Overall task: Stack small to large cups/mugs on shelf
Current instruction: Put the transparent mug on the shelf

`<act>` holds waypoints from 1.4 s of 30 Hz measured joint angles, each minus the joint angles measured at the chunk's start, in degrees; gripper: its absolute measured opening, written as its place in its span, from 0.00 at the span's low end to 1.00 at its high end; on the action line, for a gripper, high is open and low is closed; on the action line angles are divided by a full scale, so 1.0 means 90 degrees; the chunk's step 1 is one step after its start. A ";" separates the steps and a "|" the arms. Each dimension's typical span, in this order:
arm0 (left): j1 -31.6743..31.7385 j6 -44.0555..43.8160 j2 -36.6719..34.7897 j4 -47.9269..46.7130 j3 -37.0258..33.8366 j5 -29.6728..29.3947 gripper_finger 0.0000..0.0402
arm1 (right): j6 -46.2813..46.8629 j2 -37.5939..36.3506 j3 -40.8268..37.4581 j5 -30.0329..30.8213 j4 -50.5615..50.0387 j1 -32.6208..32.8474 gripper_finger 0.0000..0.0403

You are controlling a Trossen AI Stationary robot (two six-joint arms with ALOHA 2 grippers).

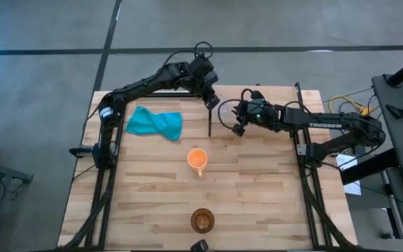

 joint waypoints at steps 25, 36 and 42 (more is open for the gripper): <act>0.0005 -0.0117 0.0005 0.0474 0.0005 0.0263 0.00 | -0.0078 0.0603 -0.0024 -0.0316 0.0406 -0.0303 0.15; 0.0008 -0.0121 0.0005 0.0570 -0.0065 0.0320 0.00 | 0.0131 0.0604 -0.0029 -0.0354 0.0402 -0.0392 0.15; 0.0008 -0.0131 0.0005 0.0562 -0.0095 0.0334 0.00 | 0.0173 0.0647 -0.0032 -0.0395 0.0401 -0.0394 0.15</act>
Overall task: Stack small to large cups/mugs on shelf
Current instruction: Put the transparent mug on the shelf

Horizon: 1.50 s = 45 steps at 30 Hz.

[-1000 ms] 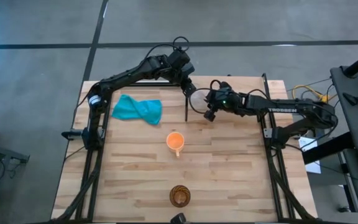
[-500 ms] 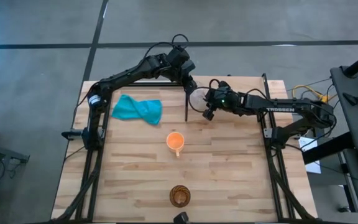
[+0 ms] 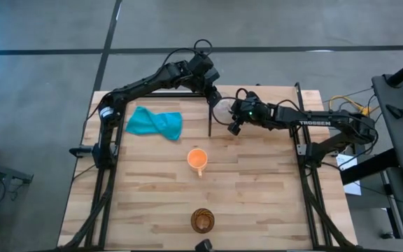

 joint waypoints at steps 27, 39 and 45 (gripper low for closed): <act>0.0034 0.0140 0.0000 0.0021 -0.0017 0.0067 0.00 | 0.0269 0.0000 0.0017 -0.0103 -0.0209 -0.0028 0.15; 0.0068 0.0350 0.0000 0.0045 -0.0017 0.0456 0.00 | 0.0285 0.0000 0.0015 -0.0187 -0.0239 -0.0028 0.15; 0.0119 0.0346 0.0000 0.0057 -0.0017 0.0560 0.10 | 0.0269 0.0000 0.0011 -0.0237 -0.0236 -0.0033 0.15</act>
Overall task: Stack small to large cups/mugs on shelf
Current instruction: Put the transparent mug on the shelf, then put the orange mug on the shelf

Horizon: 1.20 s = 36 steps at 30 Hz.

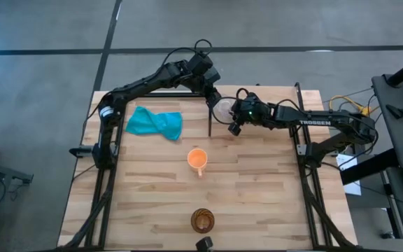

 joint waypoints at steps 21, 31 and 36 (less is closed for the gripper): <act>0.0124 -0.0014 -0.0002 0.0486 -0.0095 -0.0100 0.18 | 0.0221 0.0000 -0.0004 -0.0013 -0.0153 0.0000 0.15; 0.0148 -0.0026 -0.0005 0.0639 -0.0047 -0.0007 0.18 | 0.0579 -0.0134 0.0004 0.0025 -0.0931 0.0005 0.15; 0.0148 -0.0031 -0.0235 0.0491 0.0010 0.0254 0.18 | 0.0602 -0.0619 0.0093 -0.0017 -0.1600 0.0019 0.15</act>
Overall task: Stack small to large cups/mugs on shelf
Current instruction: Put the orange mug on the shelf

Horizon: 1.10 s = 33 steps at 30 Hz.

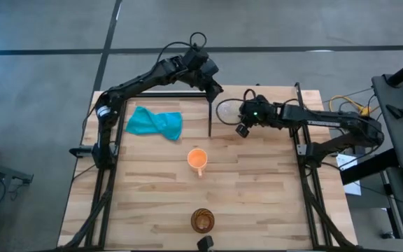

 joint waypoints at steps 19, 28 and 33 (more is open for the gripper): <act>-0.0479 -0.0005 -0.1203 -0.2933 -0.0014 0.0067 0.18 | 0.1350 -0.2816 0.0656 -0.1155 -0.1919 0.0046 0.15; -0.1384 -0.0043 -0.1200 -0.3689 -0.0224 0.0066 0.18 | 0.2008 -0.3355 -0.0053 -0.1671 -0.1931 0.0375 0.15; -0.1801 -0.0491 -0.1200 -0.3683 -0.0647 0.0004 0.18 | 0.2237 -0.3382 -0.0229 -0.1671 -0.1913 0.0718 0.15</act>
